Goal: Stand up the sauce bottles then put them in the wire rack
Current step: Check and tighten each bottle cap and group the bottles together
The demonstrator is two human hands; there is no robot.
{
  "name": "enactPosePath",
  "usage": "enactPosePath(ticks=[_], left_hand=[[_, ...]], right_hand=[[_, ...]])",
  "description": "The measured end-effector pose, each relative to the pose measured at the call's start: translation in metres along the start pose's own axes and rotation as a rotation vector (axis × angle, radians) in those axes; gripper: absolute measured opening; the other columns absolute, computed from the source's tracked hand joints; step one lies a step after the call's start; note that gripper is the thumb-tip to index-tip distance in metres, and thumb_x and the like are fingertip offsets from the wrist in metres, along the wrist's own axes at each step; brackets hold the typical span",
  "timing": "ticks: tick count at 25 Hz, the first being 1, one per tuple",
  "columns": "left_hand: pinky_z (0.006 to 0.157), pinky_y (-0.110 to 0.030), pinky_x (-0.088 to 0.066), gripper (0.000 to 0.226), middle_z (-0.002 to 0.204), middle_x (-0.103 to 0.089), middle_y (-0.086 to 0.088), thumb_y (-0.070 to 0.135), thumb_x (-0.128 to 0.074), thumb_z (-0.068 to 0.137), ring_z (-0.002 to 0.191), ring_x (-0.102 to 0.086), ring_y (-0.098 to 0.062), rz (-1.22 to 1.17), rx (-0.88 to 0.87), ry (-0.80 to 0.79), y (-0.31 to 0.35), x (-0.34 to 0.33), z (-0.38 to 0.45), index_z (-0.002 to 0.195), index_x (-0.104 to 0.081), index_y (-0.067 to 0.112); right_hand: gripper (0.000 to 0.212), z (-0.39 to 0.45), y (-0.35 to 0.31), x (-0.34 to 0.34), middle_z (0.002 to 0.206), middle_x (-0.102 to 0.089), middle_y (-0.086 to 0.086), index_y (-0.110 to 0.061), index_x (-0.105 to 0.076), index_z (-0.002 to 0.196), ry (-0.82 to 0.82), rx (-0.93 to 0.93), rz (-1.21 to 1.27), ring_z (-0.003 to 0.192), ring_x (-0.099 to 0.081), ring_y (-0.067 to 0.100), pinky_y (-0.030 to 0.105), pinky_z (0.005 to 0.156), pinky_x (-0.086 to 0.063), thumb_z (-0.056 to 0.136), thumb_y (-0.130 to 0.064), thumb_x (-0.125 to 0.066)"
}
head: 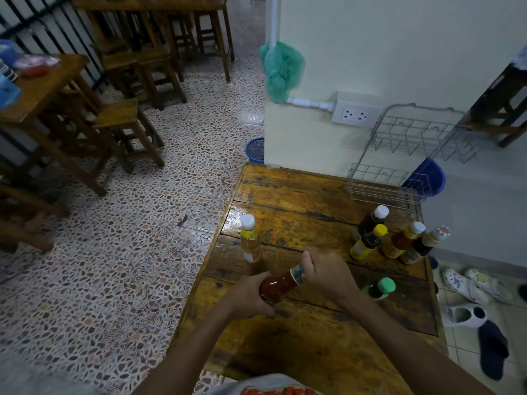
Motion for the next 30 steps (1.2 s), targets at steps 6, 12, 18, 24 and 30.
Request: enactPosePath(ticks=[6, 12, 18, 24, 30], left_hand=[[0.086, -0.038, -0.058, 0.061, 0.113, -0.067, 0.013, 0.040, -0.084, 0.067, 0.101, -0.066, -0.013, 0.230, 0.026, 0.193, -0.002, 0.002, -0.009, 0.120, -0.054, 0.035], [0.087, -0.036, -0.055, 0.063, 0.115, -0.065, -0.002, 0.015, -0.091, 0.069, 0.105, -0.063, -0.020, -0.149, 0.063, 0.279, -0.038, 0.009, -0.010, 0.125, -0.062, 0.020], [0.085, -0.042, -0.052, 0.054, 0.115, -0.058, -0.012, 0.022, -0.089, 0.075, 0.102, -0.059, -0.030, -0.113, 0.166, 0.510, -0.058, 0.043, -0.002, 0.122, -0.066, 0.006], [0.068, -0.042, -0.054, 0.026, 0.103, -0.068, -0.012, 0.024, -0.074, 0.090, 0.091, -0.067, -0.030, -0.332, 0.166, 0.633, -0.062, 0.045, 0.004, 0.109, -0.069, 0.008], [0.057, -0.027, -0.037, 0.022, 0.091, -0.061, 0.004, 0.056, -0.057, 0.075, 0.081, -0.060, -0.015, -0.402, 0.162, 0.698, -0.061, 0.049, 0.004, 0.085, -0.055, 0.036]], right_hand=[[0.018, 0.004, 0.011, -0.046, 0.093, -0.064, 0.013, -0.009, -0.052, 0.095, -0.432, -0.158, -0.236, 0.077, -0.065, 0.027, 0.037, 0.059, -0.058, 0.099, -0.026, -0.051], [0.051, 0.023, -0.036, -0.042, 0.064, -0.062, -0.003, -0.017, -0.064, 0.072, -0.424, -0.313, 0.064, 0.044, -0.055, 0.011, 0.023, 0.044, -0.038, 0.083, -0.066, -0.058], [0.040, 0.023, -0.121, -0.043, 0.094, -0.067, 0.001, -0.019, -0.057, 0.097, -0.152, 0.028, 0.030, 0.085, -0.063, 0.020, 0.036, 0.070, -0.054, 0.079, -0.050, -0.074], [0.039, 0.028, -0.123, -0.056, 0.093, -0.061, 0.003, -0.027, -0.041, 0.088, -0.128, 0.061, 0.061, 0.081, -0.058, 0.021, 0.028, 0.063, -0.034, 0.081, -0.039, -0.077], [0.029, 0.032, -0.110, -0.063, 0.096, -0.064, 0.003, -0.019, -0.053, 0.099, -0.111, -0.032, 0.141, 0.084, -0.061, 0.023, 0.040, 0.068, -0.053, 0.086, -0.035, -0.073]])
Point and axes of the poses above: each hand's wrist, its own z-axis towards the middle knuckle, its own x-axis out of the back of the hand, y = z × x, the point moved 10 cm from there along z, towards the middle knuckle
